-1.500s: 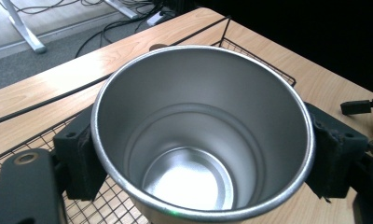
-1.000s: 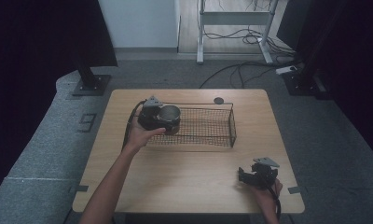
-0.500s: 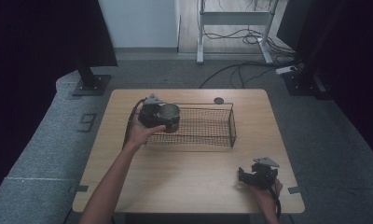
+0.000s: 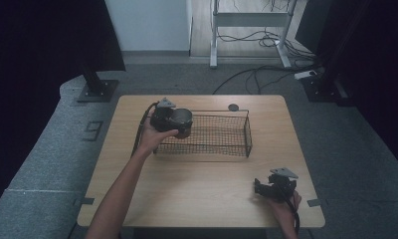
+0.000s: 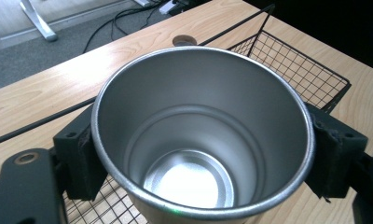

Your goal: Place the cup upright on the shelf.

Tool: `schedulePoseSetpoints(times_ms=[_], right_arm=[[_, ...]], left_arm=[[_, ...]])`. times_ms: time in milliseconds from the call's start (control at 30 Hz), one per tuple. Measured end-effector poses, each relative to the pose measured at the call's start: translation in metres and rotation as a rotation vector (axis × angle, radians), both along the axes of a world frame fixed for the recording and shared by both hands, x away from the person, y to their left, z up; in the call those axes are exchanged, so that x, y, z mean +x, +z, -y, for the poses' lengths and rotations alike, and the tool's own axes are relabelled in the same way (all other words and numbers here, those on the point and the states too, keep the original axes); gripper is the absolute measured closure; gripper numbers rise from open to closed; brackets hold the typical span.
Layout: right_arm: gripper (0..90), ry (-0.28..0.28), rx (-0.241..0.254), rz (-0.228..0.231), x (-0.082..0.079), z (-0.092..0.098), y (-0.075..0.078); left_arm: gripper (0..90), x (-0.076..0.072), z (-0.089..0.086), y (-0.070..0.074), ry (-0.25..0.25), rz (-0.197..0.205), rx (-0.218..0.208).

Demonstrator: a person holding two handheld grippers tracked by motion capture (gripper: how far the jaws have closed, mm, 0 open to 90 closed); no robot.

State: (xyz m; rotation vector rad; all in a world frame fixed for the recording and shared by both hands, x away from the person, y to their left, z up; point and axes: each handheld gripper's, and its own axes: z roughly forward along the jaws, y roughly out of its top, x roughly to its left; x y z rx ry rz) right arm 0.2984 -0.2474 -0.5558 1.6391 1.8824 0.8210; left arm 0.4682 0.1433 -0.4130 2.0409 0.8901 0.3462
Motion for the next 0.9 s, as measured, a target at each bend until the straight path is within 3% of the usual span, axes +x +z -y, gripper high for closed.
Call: schedulePoseSetpoints(times_ms=[667,900], right_arm=[[5.6,0.000,0.000,0.000,0.000,0.000,0.000],[5.6,0.000,0.000,0.000,0.000,0.000,0.000]], left_arm=[[15.8,0.014,0.011,-0.022,-0.001,-0.028,0.022],[15.8,0.018,0.015,-0.036,0.002,-0.061,0.010]])
